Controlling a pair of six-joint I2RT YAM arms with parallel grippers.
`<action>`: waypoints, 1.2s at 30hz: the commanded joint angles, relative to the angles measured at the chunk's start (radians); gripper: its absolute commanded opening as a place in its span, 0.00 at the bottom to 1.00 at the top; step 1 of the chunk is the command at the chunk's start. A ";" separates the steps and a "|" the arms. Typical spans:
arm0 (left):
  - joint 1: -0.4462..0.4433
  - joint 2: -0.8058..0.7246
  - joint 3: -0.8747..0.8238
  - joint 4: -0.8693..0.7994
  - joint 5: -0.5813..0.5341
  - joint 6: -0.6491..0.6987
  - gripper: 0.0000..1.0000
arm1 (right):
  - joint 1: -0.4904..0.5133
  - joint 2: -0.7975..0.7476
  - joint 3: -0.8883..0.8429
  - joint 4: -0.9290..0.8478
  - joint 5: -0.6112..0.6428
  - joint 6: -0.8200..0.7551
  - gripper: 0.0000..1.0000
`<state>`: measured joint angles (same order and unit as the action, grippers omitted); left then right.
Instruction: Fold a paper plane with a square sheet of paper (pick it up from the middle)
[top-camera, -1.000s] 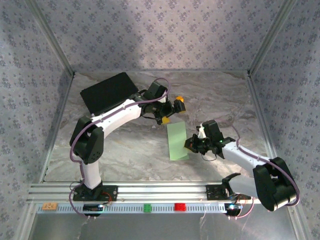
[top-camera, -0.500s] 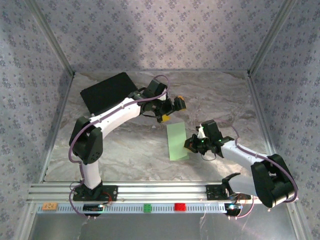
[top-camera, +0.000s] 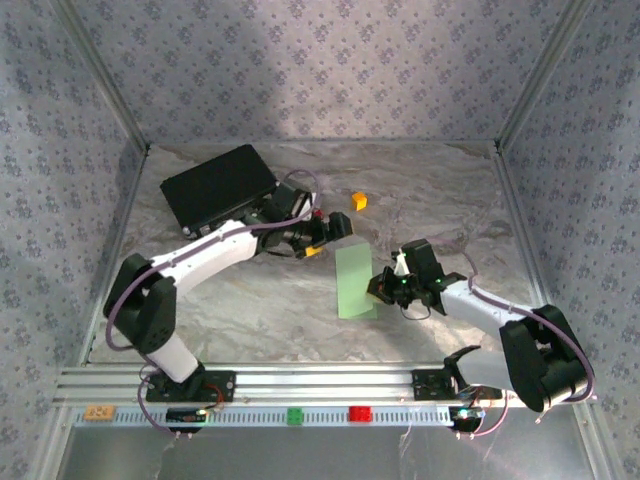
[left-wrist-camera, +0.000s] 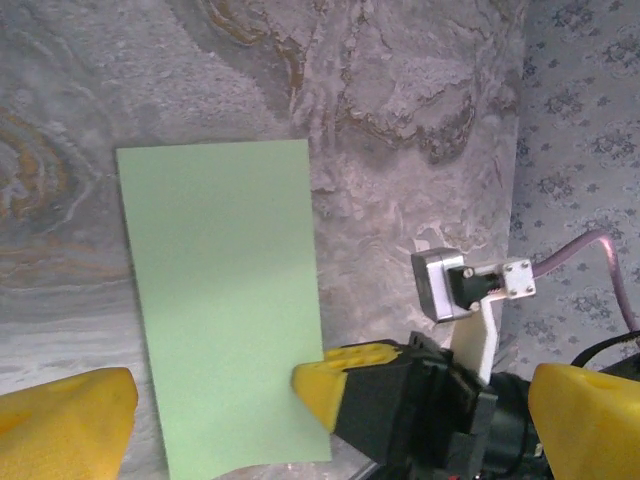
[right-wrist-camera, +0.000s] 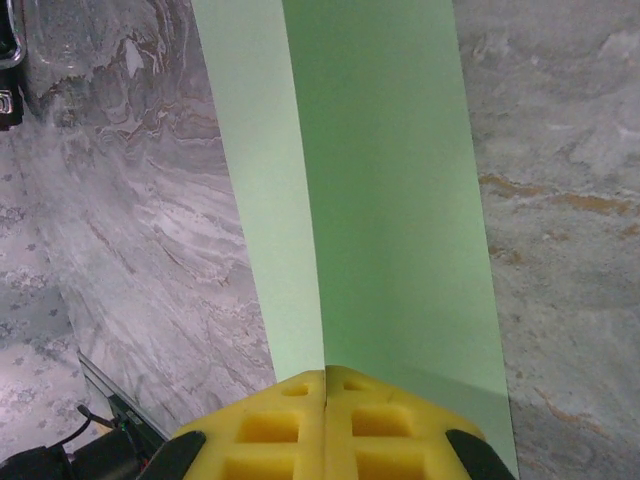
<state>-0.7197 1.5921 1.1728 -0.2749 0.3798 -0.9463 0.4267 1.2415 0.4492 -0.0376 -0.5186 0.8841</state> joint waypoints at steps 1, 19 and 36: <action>0.001 -0.075 -0.100 0.155 -0.066 0.047 0.98 | 0.008 -0.028 -0.014 0.003 0.028 0.035 0.02; -0.206 -0.164 -0.413 0.518 -0.188 0.402 0.83 | -0.061 0.098 0.077 0.021 -0.137 -0.078 0.23; -0.471 -0.006 -0.378 0.444 -0.520 0.746 0.87 | -0.095 0.133 0.074 0.063 -0.185 -0.081 0.17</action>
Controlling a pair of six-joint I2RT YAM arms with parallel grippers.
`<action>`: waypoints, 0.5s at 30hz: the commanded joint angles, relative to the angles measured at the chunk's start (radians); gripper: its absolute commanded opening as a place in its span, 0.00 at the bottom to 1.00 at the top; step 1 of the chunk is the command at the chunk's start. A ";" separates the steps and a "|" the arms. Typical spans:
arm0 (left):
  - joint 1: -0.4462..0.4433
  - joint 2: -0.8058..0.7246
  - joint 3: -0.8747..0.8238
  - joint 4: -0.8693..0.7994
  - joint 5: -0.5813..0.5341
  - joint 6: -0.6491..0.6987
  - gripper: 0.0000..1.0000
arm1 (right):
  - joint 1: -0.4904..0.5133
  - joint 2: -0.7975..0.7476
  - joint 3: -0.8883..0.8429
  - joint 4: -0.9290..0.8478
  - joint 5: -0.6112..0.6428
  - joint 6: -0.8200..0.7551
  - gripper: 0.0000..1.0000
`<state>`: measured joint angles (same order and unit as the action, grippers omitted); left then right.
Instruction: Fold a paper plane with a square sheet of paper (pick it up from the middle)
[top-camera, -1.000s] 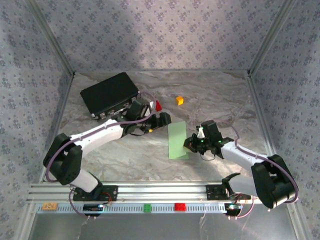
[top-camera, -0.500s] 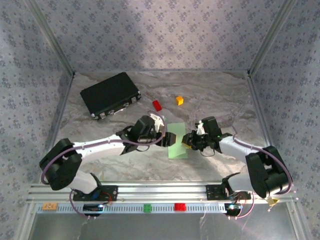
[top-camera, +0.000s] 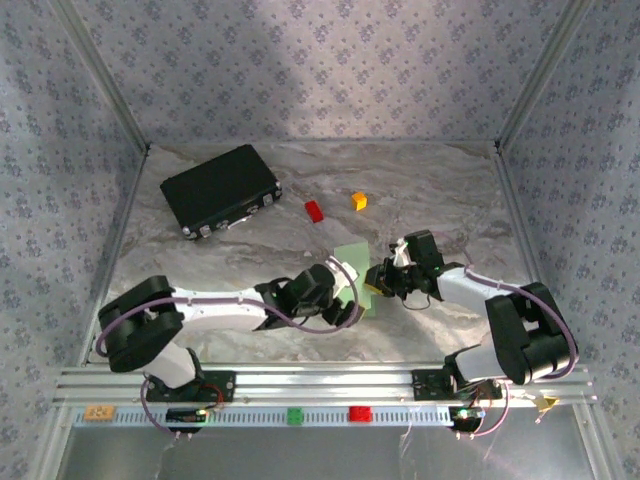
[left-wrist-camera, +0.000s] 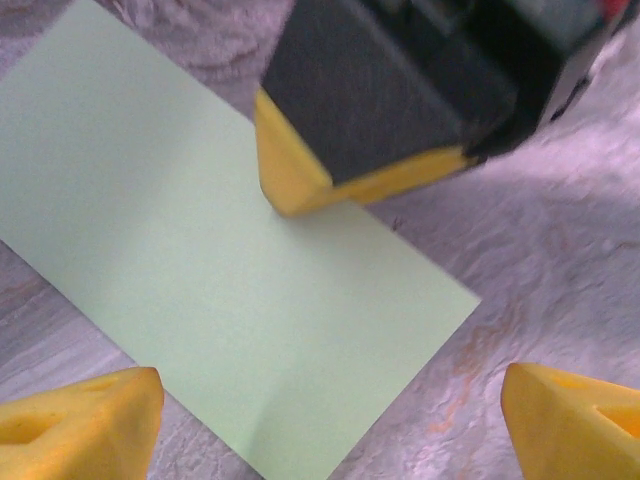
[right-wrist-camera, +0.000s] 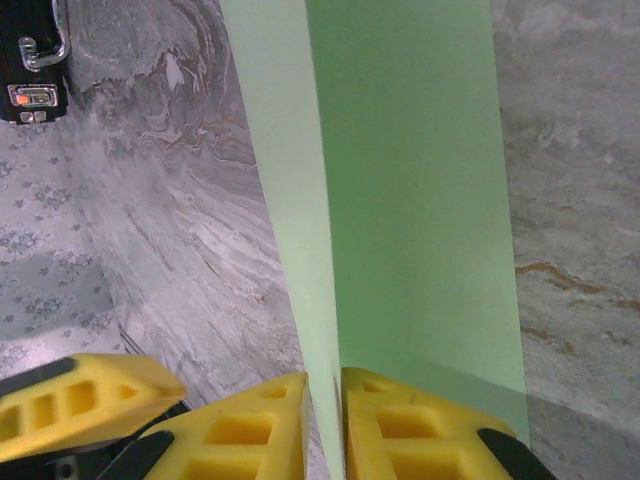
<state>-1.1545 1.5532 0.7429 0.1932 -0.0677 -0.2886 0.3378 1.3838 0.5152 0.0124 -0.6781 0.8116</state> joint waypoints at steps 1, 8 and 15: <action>-0.052 0.053 0.066 -0.034 -0.094 0.102 0.87 | -0.008 -0.008 0.010 0.016 -0.029 -0.004 0.17; -0.116 0.127 0.125 -0.057 -0.238 0.158 0.87 | -0.012 -0.005 0.017 0.031 -0.038 0.009 0.18; -0.154 0.192 0.180 -0.118 -0.374 0.184 0.82 | -0.013 -0.008 0.023 0.029 -0.035 0.012 0.18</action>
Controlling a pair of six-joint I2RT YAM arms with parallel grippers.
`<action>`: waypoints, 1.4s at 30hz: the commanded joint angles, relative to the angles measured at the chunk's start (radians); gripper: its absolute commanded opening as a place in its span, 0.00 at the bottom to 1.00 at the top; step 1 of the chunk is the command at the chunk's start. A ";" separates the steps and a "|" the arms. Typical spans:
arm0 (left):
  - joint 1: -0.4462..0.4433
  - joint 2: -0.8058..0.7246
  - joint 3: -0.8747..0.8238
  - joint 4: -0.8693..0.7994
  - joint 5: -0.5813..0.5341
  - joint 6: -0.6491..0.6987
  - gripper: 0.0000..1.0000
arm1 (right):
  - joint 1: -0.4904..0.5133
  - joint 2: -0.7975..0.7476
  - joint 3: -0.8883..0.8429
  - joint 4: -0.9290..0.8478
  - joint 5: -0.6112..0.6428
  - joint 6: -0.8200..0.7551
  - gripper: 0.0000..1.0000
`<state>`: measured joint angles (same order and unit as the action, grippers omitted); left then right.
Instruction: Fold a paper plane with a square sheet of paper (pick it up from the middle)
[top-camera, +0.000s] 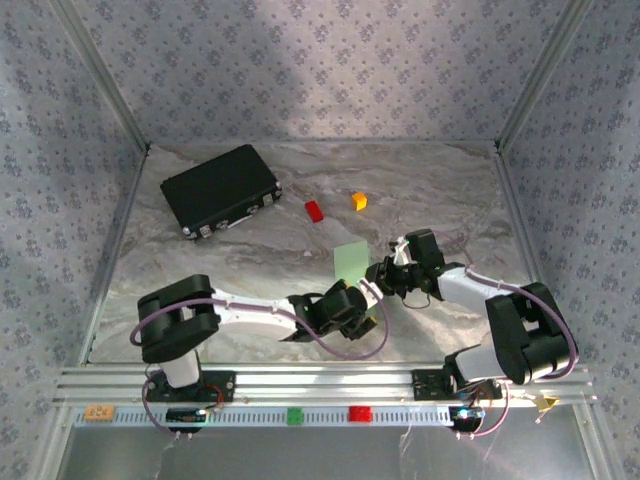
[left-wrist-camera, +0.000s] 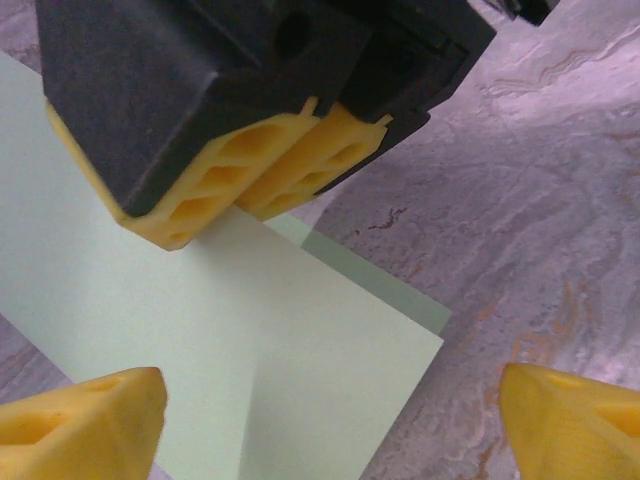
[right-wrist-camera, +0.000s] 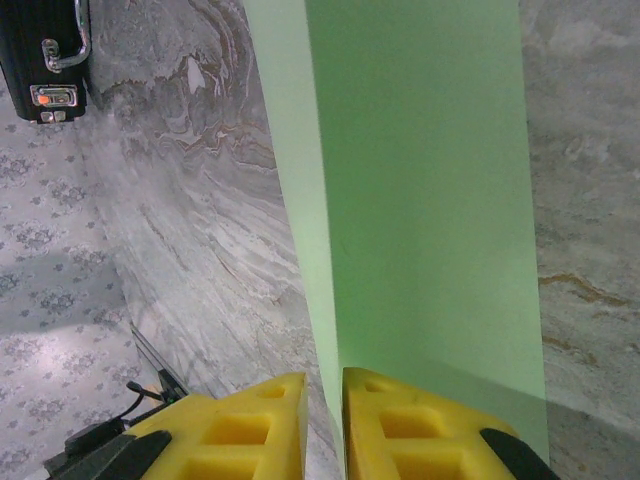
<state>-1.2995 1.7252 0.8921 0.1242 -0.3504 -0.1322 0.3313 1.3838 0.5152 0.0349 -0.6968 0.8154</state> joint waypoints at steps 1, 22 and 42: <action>-0.010 0.026 0.035 -0.054 -0.098 0.025 0.79 | -0.007 -0.009 0.022 0.004 -0.015 0.007 0.18; -0.011 0.041 0.060 -0.054 -0.060 0.031 0.42 | -0.016 -0.026 0.005 0.000 -0.004 0.010 0.18; 0.061 -0.039 0.004 -0.006 0.159 -0.137 0.11 | -0.055 -0.133 -0.024 -0.115 0.081 -0.008 0.20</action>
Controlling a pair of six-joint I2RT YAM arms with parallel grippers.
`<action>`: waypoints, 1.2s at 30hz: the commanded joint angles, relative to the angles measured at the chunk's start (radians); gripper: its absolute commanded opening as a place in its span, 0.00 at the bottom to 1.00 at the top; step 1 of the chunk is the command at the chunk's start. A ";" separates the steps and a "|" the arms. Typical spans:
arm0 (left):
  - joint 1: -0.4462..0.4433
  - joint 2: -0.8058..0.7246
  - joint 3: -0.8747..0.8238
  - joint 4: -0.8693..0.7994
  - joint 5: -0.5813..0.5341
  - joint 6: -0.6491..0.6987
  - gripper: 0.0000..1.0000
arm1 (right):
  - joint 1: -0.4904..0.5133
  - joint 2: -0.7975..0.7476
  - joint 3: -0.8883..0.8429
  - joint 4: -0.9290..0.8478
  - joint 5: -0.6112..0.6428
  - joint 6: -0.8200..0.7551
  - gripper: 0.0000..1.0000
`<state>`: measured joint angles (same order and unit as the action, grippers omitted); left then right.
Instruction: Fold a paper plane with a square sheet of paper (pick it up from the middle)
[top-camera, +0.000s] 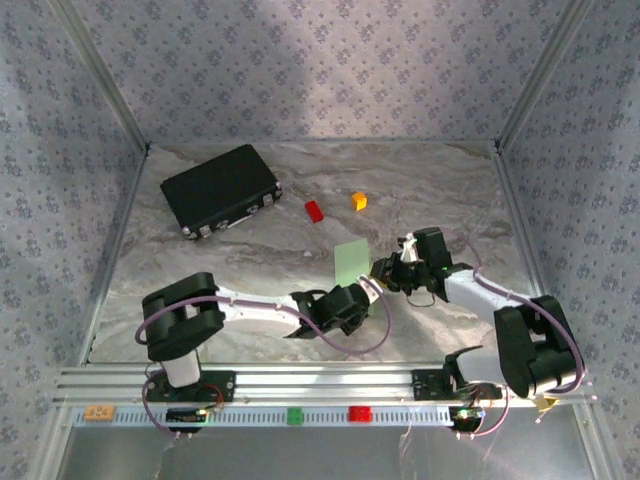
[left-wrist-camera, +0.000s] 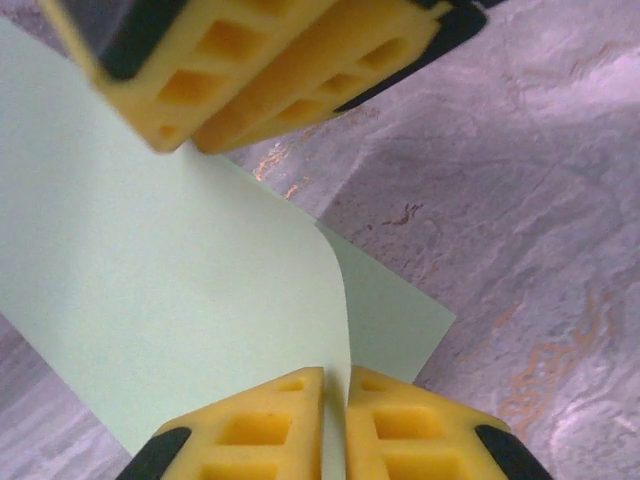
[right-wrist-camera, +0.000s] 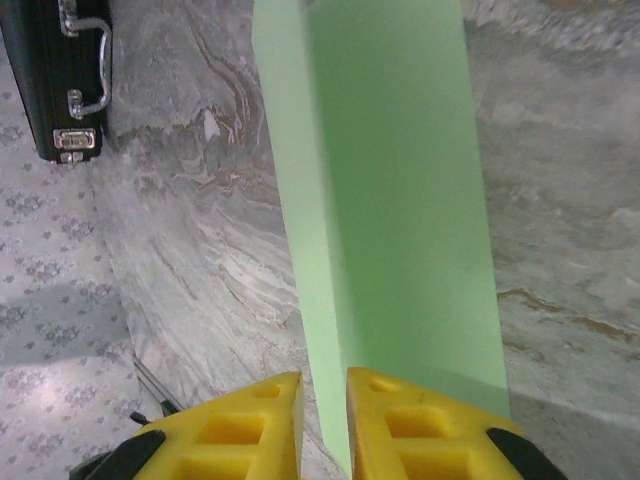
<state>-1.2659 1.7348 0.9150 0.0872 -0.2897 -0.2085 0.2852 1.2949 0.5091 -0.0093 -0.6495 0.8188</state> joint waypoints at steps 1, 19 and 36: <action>0.040 -0.055 -0.026 0.043 0.126 -0.081 0.11 | -0.014 -0.061 -0.022 -0.084 0.039 -0.015 0.20; 0.180 -0.034 -0.094 0.170 0.453 -0.310 0.14 | 0.102 -0.232 -0.156 -0.034 0.031 0.097 0.12; 0.212 -0.015 -0.090 0.170 0.506 -0.348 0.24 | 0.154 -0.118 -0.122 0.083 0.076 0.134 0.08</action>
<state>-1.0603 1.7130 0.8253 0.2386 0.1886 -0.5476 0.4412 1.1671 0.3653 0.0574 -0.5869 0.9394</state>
